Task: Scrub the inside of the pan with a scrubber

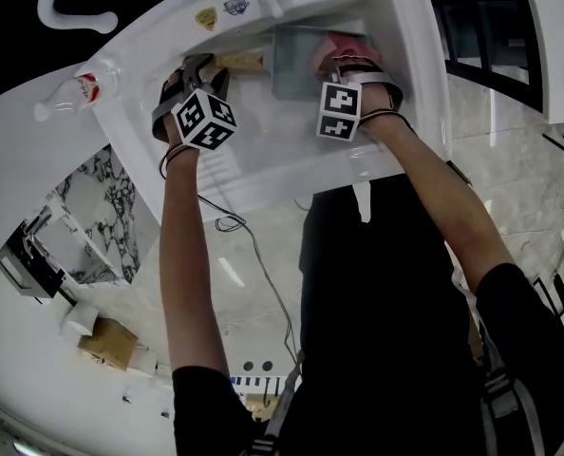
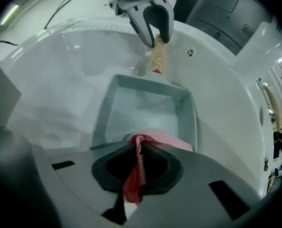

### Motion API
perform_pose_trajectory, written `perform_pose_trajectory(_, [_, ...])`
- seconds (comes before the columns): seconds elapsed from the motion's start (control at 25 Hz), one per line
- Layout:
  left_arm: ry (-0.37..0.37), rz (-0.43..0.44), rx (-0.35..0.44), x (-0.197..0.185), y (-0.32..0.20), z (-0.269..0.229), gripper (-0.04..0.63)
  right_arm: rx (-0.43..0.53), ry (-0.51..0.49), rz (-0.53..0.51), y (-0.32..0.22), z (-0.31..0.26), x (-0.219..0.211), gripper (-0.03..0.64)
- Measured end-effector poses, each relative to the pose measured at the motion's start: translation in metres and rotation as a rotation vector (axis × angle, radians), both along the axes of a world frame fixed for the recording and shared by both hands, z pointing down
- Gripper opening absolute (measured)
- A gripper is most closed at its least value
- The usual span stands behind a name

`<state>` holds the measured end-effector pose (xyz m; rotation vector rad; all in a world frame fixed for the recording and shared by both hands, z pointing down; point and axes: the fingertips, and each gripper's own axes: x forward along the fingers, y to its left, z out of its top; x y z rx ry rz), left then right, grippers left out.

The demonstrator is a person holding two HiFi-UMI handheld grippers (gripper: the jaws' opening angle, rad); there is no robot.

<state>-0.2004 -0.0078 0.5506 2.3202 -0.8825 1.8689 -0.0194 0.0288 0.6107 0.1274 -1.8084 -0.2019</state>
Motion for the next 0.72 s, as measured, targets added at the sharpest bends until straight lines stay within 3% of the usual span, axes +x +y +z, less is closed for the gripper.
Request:
perform_pose_trajectory(0.12, [0.005,-0.006,-0.006,0.001,0.001,0.000,0.163,0.011,0.004,0.046,-0.006,0.008,0.001,0.043])
perform_pose_trajectory(0.4, [0.010,-0.012,-0.001,0.000,0.000,0.001,0.164,0.092,-0.096,0.139,-0.035,0.005,-0.014,0.041])
perform_pose_trajectory(0.72, [0.008,-0.013,0.002,0.000,0.000,0.001,0.166,0.189,-0.186,0.141,-0.060,0.003,-0.048,0.037])
